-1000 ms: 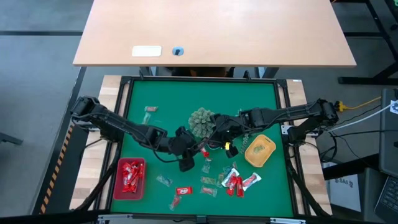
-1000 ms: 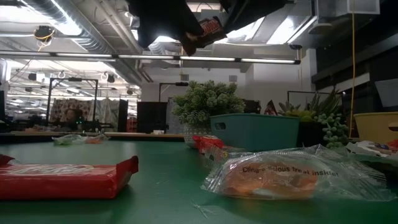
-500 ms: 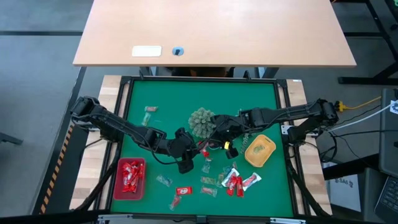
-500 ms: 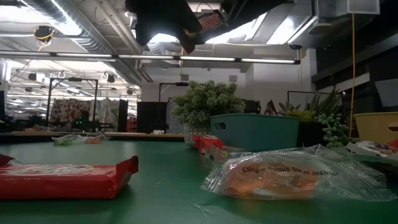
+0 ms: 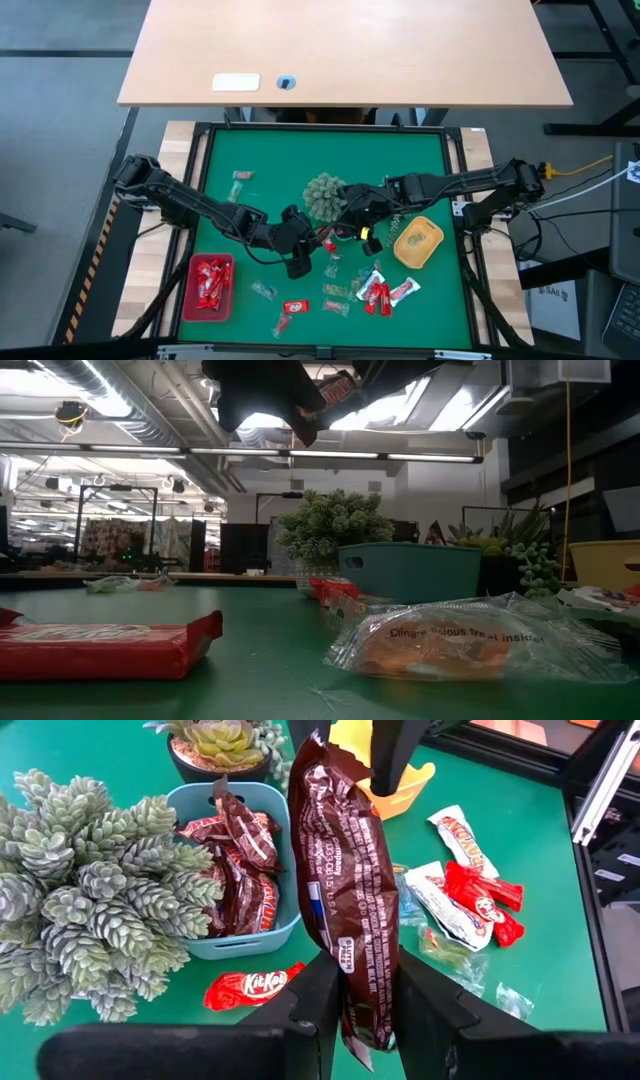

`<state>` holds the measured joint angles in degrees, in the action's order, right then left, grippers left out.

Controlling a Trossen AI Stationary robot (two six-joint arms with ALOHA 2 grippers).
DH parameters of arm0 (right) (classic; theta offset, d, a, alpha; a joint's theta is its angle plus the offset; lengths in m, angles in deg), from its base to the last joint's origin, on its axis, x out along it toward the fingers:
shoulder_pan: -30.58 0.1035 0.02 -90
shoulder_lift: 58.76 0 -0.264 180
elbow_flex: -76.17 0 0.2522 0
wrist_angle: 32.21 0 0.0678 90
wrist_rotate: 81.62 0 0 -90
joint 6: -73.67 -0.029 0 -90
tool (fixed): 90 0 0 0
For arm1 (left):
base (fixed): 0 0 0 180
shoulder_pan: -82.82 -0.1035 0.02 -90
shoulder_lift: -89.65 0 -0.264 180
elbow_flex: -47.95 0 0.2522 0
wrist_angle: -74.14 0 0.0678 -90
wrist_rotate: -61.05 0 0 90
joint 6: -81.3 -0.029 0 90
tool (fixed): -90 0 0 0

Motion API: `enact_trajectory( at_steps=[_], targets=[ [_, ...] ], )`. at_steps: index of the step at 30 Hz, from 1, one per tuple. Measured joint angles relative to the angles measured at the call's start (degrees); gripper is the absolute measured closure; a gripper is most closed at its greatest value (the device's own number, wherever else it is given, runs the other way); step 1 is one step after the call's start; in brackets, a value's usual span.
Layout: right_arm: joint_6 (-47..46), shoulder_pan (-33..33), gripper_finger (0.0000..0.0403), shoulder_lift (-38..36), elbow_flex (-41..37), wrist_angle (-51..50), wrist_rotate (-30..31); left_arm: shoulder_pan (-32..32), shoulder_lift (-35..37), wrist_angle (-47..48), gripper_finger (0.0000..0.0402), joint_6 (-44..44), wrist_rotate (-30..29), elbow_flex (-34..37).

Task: Organize candy in baskets
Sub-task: Put the brown chocolate into the blue bin

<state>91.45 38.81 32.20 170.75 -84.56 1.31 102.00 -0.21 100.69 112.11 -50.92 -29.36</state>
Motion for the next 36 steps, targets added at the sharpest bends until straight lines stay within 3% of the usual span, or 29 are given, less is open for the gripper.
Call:
enact_trajectory(
  at_steps=[10, 23, 30, 36],
  targets=[
    [0.02, 0.00, 0.0397, 0.00, 0.02, -0.02, 0.00, 0.00, 0.00, -0.02, 0.0325, -0.02, 0.00, 0.00],
    [0.07, 0.00, 0.0401, 0.00, 0.00, -1.04, 1.01, -0.78, 0.00, 0.33, 0.0325, 0.04, -0.02, 0.00],
    [0.87, 0.00, 0.0402, 0.00, 0.00, -7.37, 5.07, -2.68, 0.00, 4.10, 0.0325, 0.36, 0.93, -0.04],
    [0.87, 0.00, 0.0402, 0.00, 0.00, -10.51, 5.09, -4.99, 0.00, 6.35, 0.0311, 0.48, 1.75, -0.04]
  ],
)
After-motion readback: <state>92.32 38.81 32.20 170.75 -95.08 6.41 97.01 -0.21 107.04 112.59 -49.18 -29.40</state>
